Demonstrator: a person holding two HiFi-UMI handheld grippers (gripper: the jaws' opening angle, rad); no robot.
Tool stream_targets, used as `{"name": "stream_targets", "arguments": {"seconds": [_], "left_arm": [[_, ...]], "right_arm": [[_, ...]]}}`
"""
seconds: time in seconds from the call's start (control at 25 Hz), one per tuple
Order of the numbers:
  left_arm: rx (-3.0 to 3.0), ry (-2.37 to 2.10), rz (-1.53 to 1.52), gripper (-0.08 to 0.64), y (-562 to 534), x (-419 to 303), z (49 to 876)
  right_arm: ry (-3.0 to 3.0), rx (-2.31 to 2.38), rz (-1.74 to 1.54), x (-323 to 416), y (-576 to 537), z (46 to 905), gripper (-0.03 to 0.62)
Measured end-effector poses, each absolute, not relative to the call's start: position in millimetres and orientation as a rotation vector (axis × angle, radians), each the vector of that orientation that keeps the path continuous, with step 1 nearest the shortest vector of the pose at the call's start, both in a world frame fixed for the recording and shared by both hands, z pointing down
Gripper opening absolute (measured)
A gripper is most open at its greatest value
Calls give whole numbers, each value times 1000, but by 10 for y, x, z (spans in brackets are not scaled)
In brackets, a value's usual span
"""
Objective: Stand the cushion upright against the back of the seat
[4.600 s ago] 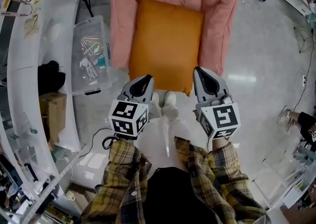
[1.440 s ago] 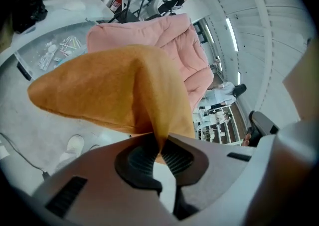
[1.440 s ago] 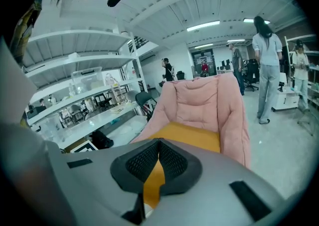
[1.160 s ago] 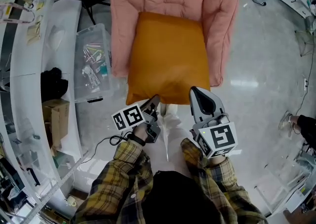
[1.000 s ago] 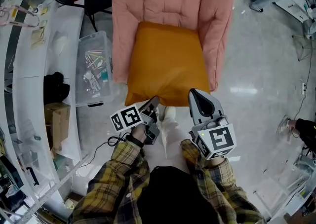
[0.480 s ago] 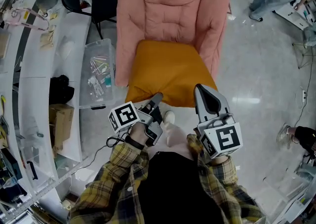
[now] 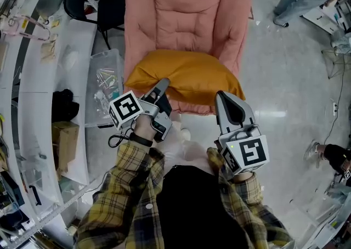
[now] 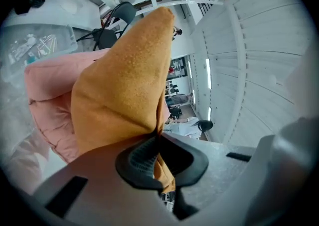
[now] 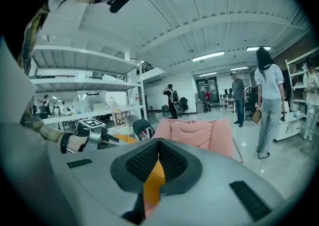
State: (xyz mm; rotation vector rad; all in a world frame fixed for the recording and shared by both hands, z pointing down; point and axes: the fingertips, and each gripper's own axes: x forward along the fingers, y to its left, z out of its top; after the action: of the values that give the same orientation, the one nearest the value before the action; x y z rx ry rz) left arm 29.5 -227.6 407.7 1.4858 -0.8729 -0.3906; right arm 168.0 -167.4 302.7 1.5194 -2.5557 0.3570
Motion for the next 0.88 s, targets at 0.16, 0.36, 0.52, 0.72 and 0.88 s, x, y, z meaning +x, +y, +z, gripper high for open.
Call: {"name": "stream_targets", "arguments": {"seconds": [0.16, 0.36, 0.52, 0.72, 0.88], "left_arm": [[1524, -879, -386, 15, -2711, 246, 4002], [1550, -862, -394, 15, -3278, 225, 3943], [1574, -852, -387, 15, -3840, 245, 3881], [1589, -851, -363, 14, -4549, 242, 3881], [1581, -843, -346, 14, -4993, 269, 3944]], "right_arm": [[-2542, 1523, 357, 1660, -1928, 3026, 18], [-2525, 1531, 357, 1591, -2326, 3044, 18], [-2506, 1537, 365, 1573, -2732, 3045, 18], [-2488, 1548, 388, 1528, -3309, 3092, 18], [-2479, 1555, 409, 1507, -3692, 3164, 18]]}}
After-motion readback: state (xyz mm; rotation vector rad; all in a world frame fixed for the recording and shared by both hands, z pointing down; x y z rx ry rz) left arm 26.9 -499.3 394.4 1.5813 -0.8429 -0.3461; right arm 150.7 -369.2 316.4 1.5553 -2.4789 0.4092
